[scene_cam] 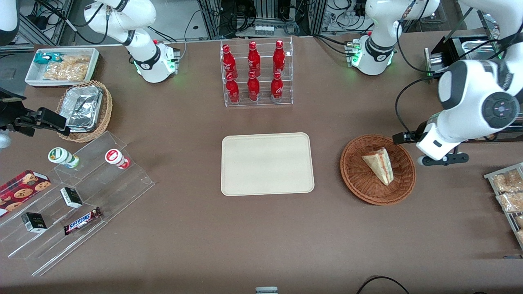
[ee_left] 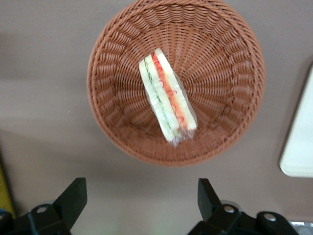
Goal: Place sandwich from basket to tray
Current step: 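Move the left gripper over the wrapped sandwich in the wicker basket, then lower the left gripper and grasp the sandwich upright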
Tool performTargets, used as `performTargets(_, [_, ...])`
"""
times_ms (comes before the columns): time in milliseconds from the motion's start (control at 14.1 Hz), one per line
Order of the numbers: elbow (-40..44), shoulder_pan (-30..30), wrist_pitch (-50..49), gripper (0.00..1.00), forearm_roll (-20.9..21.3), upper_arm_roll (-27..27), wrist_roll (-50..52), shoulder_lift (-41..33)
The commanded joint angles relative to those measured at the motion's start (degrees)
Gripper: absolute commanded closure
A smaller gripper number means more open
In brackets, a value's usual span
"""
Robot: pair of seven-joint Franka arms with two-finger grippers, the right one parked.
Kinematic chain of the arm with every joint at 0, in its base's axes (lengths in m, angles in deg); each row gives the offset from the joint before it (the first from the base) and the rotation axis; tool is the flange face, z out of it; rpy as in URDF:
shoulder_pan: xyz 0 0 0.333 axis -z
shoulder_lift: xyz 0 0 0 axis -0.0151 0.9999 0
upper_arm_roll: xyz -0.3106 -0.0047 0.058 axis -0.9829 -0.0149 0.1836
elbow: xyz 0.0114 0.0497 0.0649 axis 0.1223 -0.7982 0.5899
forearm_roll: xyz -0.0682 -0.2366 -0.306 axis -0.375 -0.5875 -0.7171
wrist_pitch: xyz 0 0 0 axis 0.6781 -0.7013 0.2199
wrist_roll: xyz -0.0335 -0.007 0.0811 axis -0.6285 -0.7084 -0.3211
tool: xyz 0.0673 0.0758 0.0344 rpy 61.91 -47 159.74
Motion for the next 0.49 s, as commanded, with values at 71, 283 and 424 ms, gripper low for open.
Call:
performTargets(71, [-10.4,0.3,12.8,0.0,-0.5,0.0,6.6,-2.9])
performTargets(283, [-13.3,0.3,20.4,0.0,-0.5,-1.5,22.2,-2.0])
performTargets(424, [-13.2,0.4,23.8,0.0,-0.5,-2.2,29.7,-0.1])
